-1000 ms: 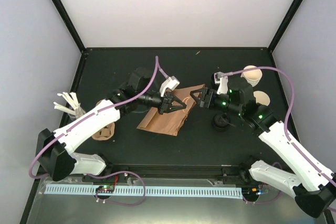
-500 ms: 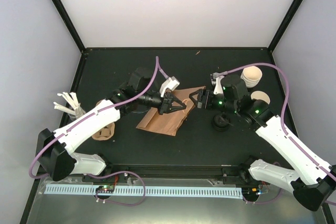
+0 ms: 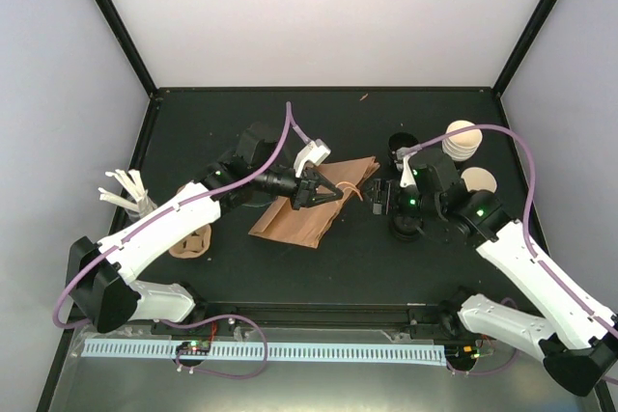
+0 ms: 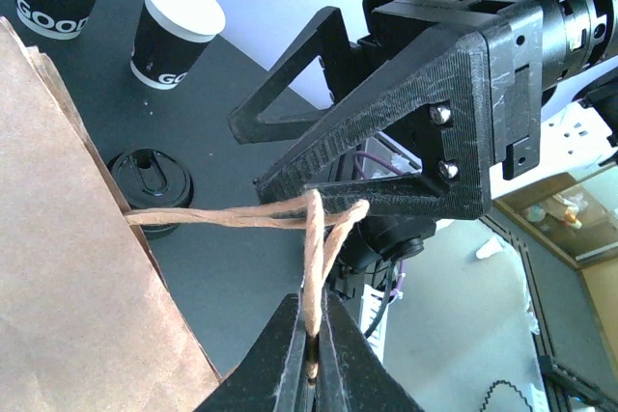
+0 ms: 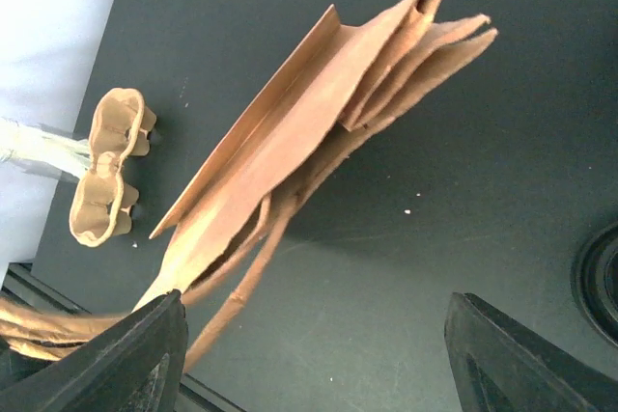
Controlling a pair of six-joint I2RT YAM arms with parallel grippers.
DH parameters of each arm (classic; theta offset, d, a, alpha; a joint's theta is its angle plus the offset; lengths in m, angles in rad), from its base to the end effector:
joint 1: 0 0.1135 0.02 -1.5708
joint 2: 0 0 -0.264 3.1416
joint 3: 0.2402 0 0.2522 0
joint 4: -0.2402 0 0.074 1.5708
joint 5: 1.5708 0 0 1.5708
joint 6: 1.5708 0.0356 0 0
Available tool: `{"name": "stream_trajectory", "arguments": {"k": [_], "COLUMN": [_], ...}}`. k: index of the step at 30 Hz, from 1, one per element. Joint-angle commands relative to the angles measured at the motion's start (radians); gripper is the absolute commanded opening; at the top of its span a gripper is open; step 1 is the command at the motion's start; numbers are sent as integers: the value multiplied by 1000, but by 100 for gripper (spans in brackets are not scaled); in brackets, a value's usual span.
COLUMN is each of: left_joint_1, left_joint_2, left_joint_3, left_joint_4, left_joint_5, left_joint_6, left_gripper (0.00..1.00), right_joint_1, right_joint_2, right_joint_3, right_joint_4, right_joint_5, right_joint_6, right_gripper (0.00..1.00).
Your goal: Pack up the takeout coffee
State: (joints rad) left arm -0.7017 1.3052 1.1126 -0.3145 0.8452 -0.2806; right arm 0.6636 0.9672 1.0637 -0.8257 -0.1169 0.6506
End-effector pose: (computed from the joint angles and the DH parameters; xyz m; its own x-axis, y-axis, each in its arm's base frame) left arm 0.2027 -0.2062 0.3328 -0.6133 0.2778 -0.7394 0.7888 0.1682 -0.5912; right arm 0.1469 0.1201 0.3413 -0.8297 0.1149 -0.5463 -0.2234 0.8285 0.5135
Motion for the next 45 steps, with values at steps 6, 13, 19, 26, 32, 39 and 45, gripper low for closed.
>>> {"name": "stream_trajectory", "arguments": {"k": [6, 13, 19, 26, 32, 39, 45], "left_joint_1": [-4, -3, -4, -3, -20, -141, -239], "left_joint_2": [11, 2, -1, -8, 3, -51, -140], "left_joint_3": [44, 41, 38, 33, -14, -81, -195], "left_joint_4": [5, 5, 6, 7, -43, -96, -19], "left_joint_5": [7, 8, 14, 9, -73, -274, -432], "left_joint_6": [16, 11, 11, 11, 29, 53, 20], "left_gripper": [6, 6, 7, 2, 6, 20, 49], "right_joint_1": [8, 7, 8, 7, 8, 8, 8], "right_joint_2": [-40, -38, -17, 4, -23, -85, -158], "right_joint_3": [-12, -28, -46, -93, -145, -220, -351], "right_joint_4": [-5, 28, 50, 49, 52, 32, 76], "right_joint_5": [-27, -94, -133, -128, -69, 16, -20], "right_joint_6": [-45, -67, -70, -78, -46, 29, 112], "right_gripper": [75, 75, 75, 75, 75, 76, 75]}}
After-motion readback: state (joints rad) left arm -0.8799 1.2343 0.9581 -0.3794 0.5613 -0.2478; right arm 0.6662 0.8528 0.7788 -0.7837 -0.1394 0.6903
